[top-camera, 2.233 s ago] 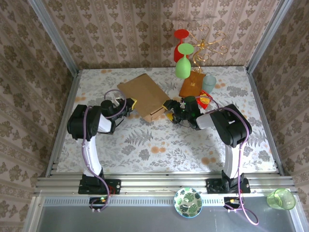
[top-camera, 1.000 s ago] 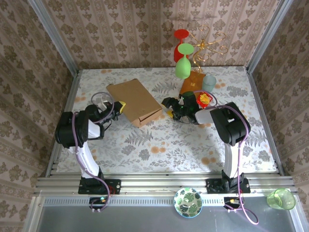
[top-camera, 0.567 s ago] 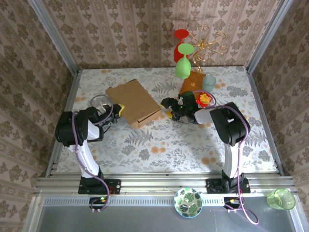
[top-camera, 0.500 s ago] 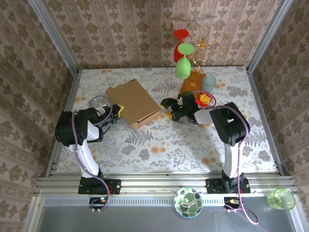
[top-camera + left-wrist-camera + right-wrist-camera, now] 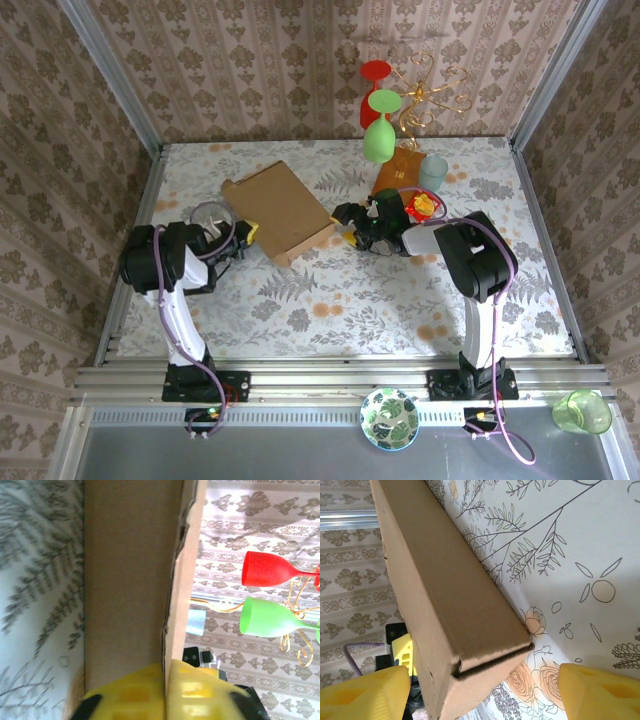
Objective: Fold the paper box
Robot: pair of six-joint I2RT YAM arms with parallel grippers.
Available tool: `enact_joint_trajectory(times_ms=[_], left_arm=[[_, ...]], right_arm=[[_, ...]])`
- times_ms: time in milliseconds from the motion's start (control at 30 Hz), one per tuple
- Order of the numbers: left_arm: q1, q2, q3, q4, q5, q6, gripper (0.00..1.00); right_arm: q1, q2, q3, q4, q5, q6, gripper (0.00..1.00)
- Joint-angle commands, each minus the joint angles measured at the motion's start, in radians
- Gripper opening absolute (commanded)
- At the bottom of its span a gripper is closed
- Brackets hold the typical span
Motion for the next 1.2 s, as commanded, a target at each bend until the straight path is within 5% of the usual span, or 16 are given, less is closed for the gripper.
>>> enact_joint_trajectory(times_ms=[0, 200, 367, 500, 767, 967, 1133, 1167], left_arm=[[-0.005, 0.039, -0.021, -0.013, -0.019, 0.015, 0.00], [-0.041, 0.044, -0.091, -0.011, -0.063, 0.010, 0.00], [-0.149, 0.002, -0.164, -0.012, -0.214, -0.030, 0.00], [-0.229, -0.035, -0.214, -0.012, -0.327, -0.068, 0.00], [-0.282, -0.070, -0.222, -0.012, -0.377, -0.098, 0.01], [-0.296, -0.127, -0.236, -0.013, -0.381, -0.110, 0.22], [-0.294, -0.207, -0.289, -0.016, -0.390, -0.123, 0.50], [-0.293, -0.227, -0.305, -0.016, -0.393, -0.128, 0.62]], right_arm=[[0.009, 0.001, 0.041, -0.048, -0.021, -0.013, 0.78], [0.054, -0.089, 0.023, -0.167, 0.097, 0.044, 0.78], [0.146, -0.165, 0.026, -0.381, 0.236, 0.122, 0.75], [0.177, -0.176, 0.009, -0.411, 0.270, 0.168, 0.67], [0.175, -0.213, 0.029, -0.634, 0.316, 0.127, 0.55], [0.158, -0.185, 0.033, -0.639, 0.314, 0.109, 0.37], [0.143, -0.192, 0.028, -0.669, 0.327, 0.094, 0.26], [0.138, -0.192, 0.022, -0.664, 0.325, 0.094, 0.22]])
